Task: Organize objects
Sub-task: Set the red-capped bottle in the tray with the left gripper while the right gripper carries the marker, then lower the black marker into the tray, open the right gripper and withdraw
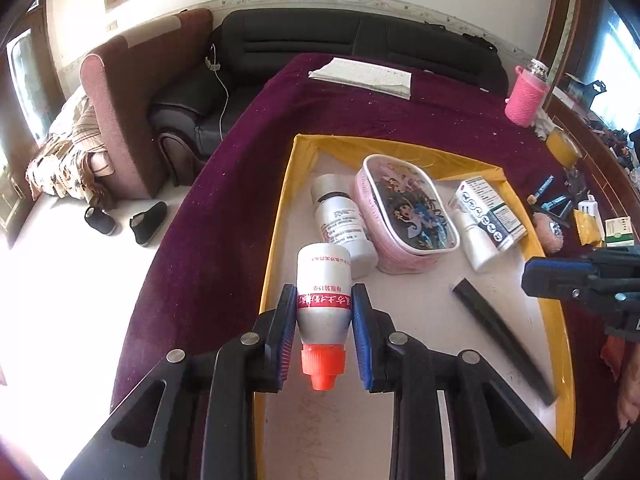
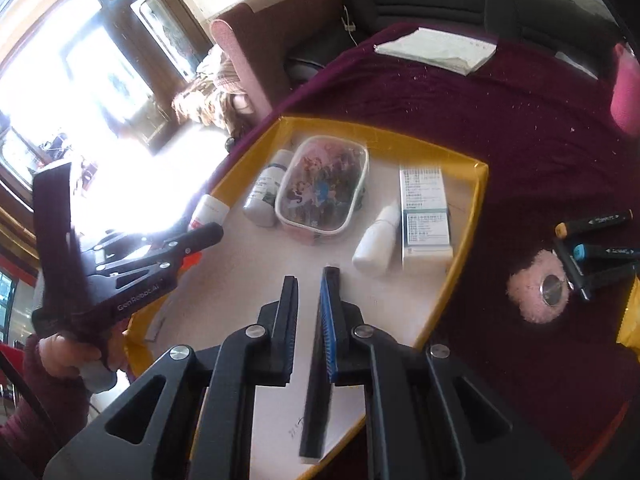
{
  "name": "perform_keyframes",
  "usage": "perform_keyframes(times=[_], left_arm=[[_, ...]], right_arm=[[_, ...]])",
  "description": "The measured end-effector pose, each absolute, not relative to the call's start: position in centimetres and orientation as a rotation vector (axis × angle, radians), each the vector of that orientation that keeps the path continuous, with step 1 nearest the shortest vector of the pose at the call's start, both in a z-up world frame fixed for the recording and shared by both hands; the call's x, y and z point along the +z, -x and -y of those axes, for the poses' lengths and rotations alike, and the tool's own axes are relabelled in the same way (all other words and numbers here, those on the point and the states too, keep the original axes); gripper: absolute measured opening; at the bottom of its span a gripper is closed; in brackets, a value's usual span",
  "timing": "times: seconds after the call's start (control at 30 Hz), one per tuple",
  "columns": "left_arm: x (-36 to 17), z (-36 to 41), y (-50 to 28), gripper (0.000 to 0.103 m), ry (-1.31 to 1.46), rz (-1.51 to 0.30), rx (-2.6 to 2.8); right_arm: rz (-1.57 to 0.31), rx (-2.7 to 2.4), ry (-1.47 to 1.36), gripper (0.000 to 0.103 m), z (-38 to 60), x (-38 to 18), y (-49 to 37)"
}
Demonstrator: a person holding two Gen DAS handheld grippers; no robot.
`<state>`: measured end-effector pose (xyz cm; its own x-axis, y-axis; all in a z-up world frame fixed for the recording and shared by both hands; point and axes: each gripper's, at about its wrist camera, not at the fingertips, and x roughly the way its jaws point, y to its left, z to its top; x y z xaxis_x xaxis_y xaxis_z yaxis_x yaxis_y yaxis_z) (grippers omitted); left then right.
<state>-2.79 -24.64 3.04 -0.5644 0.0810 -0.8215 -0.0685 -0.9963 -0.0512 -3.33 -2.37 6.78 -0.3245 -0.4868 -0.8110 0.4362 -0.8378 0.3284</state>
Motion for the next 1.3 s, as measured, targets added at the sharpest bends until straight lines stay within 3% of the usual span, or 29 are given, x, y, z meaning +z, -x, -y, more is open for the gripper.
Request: perform_keyframes(times=[0.23,0.37,0.5,0.57,0.77,0.83,0.9,0.93,1.13,1.3], left_arm=[[2.9,25.4,3.5,0.026,1.428,0.172,2.669],[3.0,26.0,3.1,0.036,1.413,0.303,2.61],[4.7,26.5,1.2,0.05,1.312,0.323,2.666],[5.4,26.9,0.2,0.058,1.253,0.37,2.697],[6.2,28.6,-3.3,0.058,1.124,0.536,2.733],[6.6,29.0,-4.6,0.058,1.06,0.545,2.774],[6.7,29.3,-5.6,0.058,1.02,0.56,2.791],[6.6,29.5,-6.0,0.058,1.01,0.566,2.791],[5.9,30.5,-6.9,0.058,0.979,0.569,2.795],[5.4,31.2,-7.0,0.058,0.964,0.625,2.737]], right_arm=[[-0.019,-2.166,-1.449,0.011,3.0,4.8,2.4],[-0.062,-2.15,-1.444,0.016,3.6,5.0,0.6],[-0.242,-2.225,-1.453,0.018,5.5,4.0,-0.2],[-0.324,-2.282,-1.436,0.026,5.9,3.8,-0.5],[-0.339,-2.282,-1.469,0.035,6.3,2.7,-0.9],[-0.356,-2.282,-1.458,0.035,6.6,2.4,-1.0],[-0.303,-2.269,-1.467,0.025,6.4,2.5,-1.0],[-0.275,-2.263,-1.466,0.014,6.3,2.7,-1.0],[-0.026,-2.321,-1.493,0.013,5.0,2.9,-0.8],[0.04,-2.462,-1.377,0.013,4.3,5.6,-0.9]])
